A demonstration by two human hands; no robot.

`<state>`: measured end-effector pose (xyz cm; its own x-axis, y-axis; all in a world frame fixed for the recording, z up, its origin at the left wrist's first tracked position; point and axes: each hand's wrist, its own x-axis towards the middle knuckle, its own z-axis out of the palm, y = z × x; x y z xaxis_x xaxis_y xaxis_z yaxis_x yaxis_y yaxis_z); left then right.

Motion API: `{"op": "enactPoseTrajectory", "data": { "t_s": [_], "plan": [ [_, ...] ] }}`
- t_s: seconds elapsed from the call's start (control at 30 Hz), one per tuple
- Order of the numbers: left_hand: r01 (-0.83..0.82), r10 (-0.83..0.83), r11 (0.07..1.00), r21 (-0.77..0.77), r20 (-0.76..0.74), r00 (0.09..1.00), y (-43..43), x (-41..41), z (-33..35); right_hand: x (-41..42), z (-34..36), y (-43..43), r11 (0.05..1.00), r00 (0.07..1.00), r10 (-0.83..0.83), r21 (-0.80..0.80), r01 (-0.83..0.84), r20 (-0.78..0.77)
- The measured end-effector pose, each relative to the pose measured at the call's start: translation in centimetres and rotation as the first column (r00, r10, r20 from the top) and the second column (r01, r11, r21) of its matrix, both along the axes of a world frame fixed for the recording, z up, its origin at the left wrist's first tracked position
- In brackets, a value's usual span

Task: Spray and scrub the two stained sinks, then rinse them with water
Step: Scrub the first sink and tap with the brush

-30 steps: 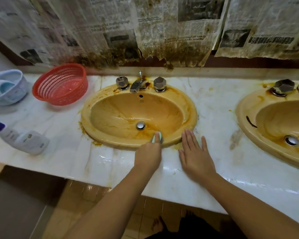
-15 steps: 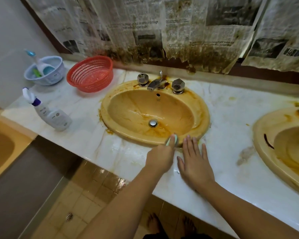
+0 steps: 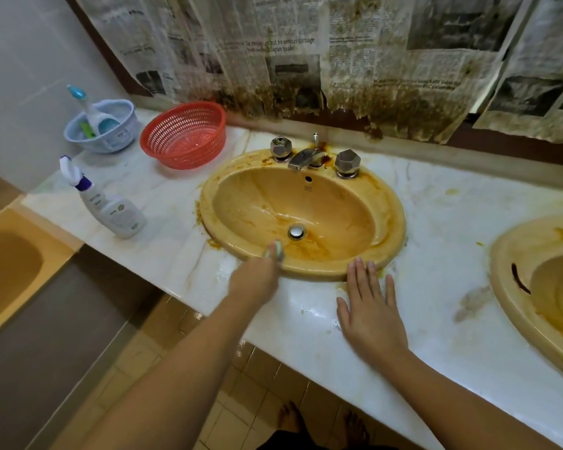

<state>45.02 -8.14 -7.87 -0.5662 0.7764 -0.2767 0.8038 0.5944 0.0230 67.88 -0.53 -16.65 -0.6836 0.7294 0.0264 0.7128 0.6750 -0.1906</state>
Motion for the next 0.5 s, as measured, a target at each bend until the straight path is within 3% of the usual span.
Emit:
{"op": "enactPoseTrajectory", "data": {
  "t_s": [0.1, 0.2, 0.27, 0.33, 0.43, 0.5],
  "plan": [
    [-0.023, 0.023, 1.000, 0.005, -0.048, 0.999, 0.2, 0.2, 0.7, -0.2, 0.0, 0.0, 1.000, 1.000, 0.004, -0.002, -0.004, 0.006],
    [0.205, -0.204, 0.979, -0.011, 0.080, 0.976, 1.7, 4.9, 0.0, -0.4, -0.1, -0.1, 1.000, 1.000, -0.002, -0.007, 0.002, 0.000],
    [0.314, -0.314, 0.949, 0.015, 0.077, 0.946, 0.9, 4.7, -0.4, -0.7, -0.1, -0.3, 0.999, 1.000, -0.029, -0.026, 0.029, -0.003],
    [0.258, -0.260, 0.966, 0.034, 0.052, 0.964, -0.4, 0.1, -0.9, -1.5, 0.0, -0.9, 0.993, 0.997, -0.081, -0.081, 0.081, 0.004],
    [-0.026, 0.025, 0.996, 0.081, 0.015, 1.000, -2.9, -7.4, -0.7, -4.2, 0.3, -3.0, 0.966, 0.976, -0.216, -0.144, 0.216, 0.017],
    [-0.051, 0.045, 0.992, 0.116, 0.051, 0.998, -2.9, -7.3, -0.5, -6.6, 0.4, -4.7, 0.936, 0.947, -0.321, -0.144, 0.320, 0.020]
  ]
}}
